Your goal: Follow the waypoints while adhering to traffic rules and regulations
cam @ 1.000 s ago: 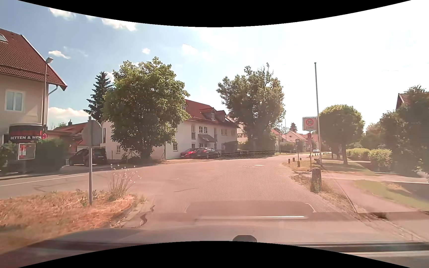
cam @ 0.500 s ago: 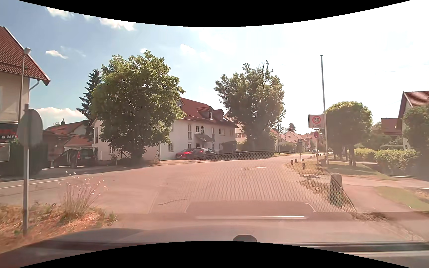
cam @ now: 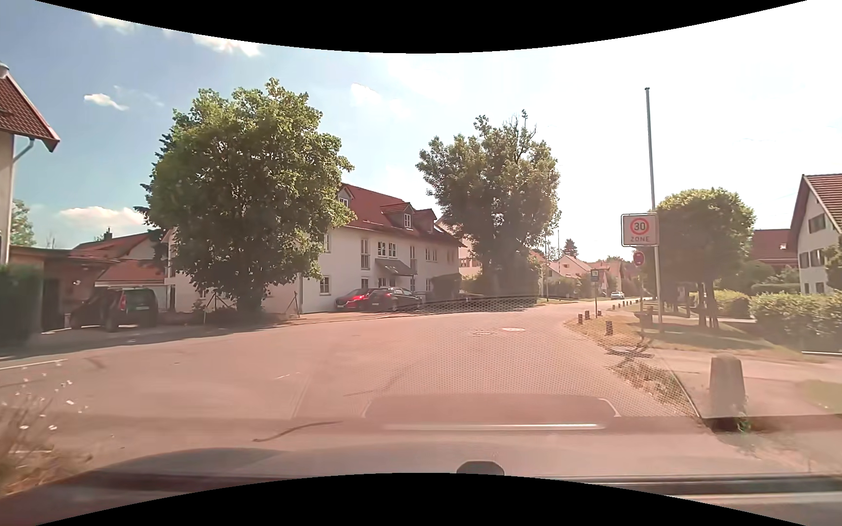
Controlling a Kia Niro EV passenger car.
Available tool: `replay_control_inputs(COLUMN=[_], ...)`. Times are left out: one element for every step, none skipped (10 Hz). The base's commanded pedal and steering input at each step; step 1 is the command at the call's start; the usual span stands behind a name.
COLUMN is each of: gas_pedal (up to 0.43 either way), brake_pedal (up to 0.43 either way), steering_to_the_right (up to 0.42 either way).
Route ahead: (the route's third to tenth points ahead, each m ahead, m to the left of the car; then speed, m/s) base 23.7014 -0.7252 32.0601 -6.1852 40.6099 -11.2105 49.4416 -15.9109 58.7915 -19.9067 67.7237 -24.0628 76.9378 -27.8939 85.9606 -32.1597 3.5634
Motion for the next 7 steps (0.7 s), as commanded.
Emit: replay_control_inputs(gas_pedal=[0.28,0.28,0.28,0.28,0.28,0.268,0.228], brake_pedal=[0.0,0.0,0.0,0.0,0.0,0.0,0.0], steering_to_the_right=[0.031,0.032,0.033,0.034,0.038,0.04,0.046])
